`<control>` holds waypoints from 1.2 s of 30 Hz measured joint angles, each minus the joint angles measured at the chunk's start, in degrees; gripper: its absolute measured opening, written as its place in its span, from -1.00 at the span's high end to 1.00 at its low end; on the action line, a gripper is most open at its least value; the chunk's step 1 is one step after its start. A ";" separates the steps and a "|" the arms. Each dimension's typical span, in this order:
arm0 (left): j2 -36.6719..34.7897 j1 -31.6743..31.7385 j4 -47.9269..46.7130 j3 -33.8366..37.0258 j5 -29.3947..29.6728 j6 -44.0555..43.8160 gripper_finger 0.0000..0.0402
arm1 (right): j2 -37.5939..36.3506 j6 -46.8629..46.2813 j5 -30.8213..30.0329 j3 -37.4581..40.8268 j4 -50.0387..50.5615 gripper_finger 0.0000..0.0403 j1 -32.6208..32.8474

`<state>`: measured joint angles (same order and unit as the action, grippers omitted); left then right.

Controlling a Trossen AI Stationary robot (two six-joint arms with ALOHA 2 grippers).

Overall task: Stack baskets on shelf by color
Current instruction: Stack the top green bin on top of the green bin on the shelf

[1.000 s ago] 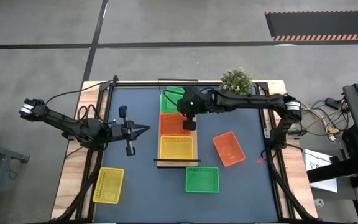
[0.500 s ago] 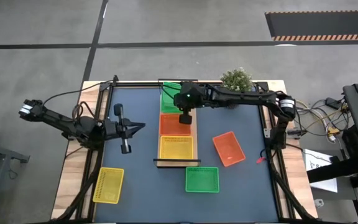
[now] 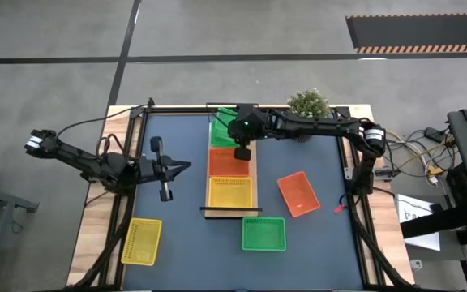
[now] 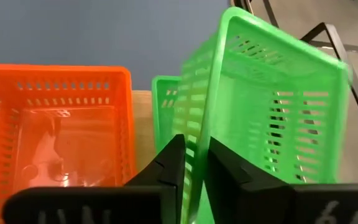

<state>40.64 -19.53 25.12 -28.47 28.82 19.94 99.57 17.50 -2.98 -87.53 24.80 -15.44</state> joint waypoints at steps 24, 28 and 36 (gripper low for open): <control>2.06 -0.02 1.24 0.00 0.00 -0.06 1.00 | 0.30 -0.66 0.02 -0.53 -7.72 0.89 -0.10; 2.50 -0.02 2.04 -0.02 -0.02 -0.04 1.00 | 3.21 -1.23 0.00 -0.35 -7.52 0.95 -0.09; 2.84 -0.02 2.86 -0.02 -0.02 -0.08 1.00 | 3.13 -0.96 0.02 -0.78 -6.18 0.96 0.46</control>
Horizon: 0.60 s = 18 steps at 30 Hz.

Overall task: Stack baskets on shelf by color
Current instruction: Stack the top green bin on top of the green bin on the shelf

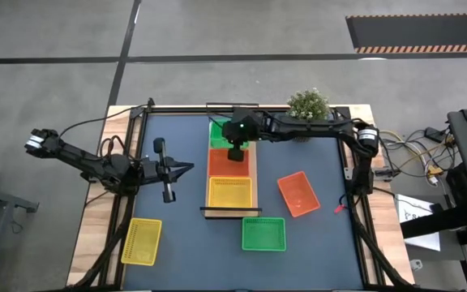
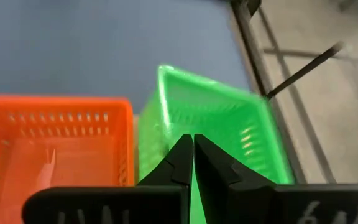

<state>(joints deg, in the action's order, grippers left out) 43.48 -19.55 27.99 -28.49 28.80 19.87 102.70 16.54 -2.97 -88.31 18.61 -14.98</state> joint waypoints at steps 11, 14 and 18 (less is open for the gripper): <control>-0.02 0.04 0.27 0.06 0.00 0.38 1.00 | -0.01 0.66 0.14 1.02 -0.20 0.96 0.07; -0.02 0.02 0.41 0.04 0.00 0.40 1.00 | 0.89 1.04 0.00 1.04 -0.93 0.96 -0.03; 0.00 0.02 0.36 0.04 0.00 0.38 1.00 | 0.78 1.63 -0.03 0.90 -0.58 0.96 0.00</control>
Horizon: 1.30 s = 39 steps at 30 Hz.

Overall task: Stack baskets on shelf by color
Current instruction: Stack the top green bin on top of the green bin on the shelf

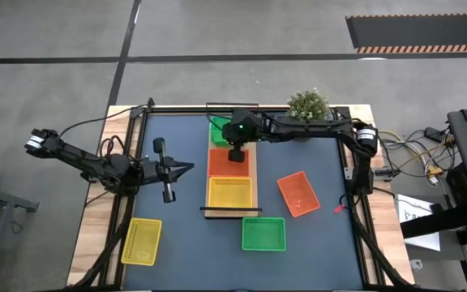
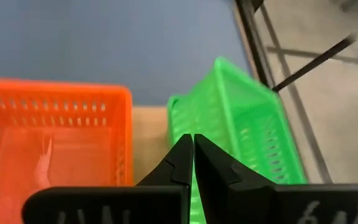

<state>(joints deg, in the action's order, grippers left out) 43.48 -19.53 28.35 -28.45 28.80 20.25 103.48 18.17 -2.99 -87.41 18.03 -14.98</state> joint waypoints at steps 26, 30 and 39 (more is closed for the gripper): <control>0.02 -0.02 -0.10 -0.02 0.00 -0.11 1.00 | -1.76 1.69 -1.58 -3.92 3.45 0.96 -2.21; 0.23 -0.02 -0.27 0.00 0.00 -0.12 1.00 | -4.99 -1.27 -1.77 -4.62 13.22 0.96 -2.10; 0.31 0.02 -0.23 0.09 0.00 -0.28 1.00 | -12.97 -5.30 -1.74 -0.40 15.79 0.96 -0.87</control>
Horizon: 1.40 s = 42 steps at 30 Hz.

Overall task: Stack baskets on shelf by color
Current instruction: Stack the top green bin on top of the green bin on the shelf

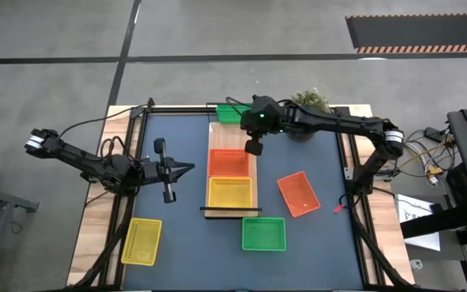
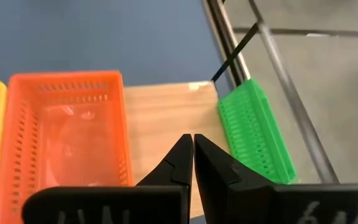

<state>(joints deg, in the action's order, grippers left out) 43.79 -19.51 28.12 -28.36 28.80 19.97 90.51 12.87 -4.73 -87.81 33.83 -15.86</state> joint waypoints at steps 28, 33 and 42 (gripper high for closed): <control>0.53 -0.04 -0.19 0.63 0.02 1.90 1.00 | 5.36 2.79 -2.89 0.30 -2.33 0.85 -1.46; 0.55 -0.01 -0.16 0.63 0.54 1.97 1.00 | 5.27 0.84 -2.91 -5.15 3.04 0.65 -1.95; 0.68 -0.02 -4.64 0.66 11.13 3.26 1.00 | 5.21 8.36 -2.67 -11.12 6.37 0.40 -1.91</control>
<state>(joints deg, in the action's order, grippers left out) 44.47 -19.53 23.48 -27.70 39.93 23.22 95.72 21.23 -7.39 -98.93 40.20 -17.76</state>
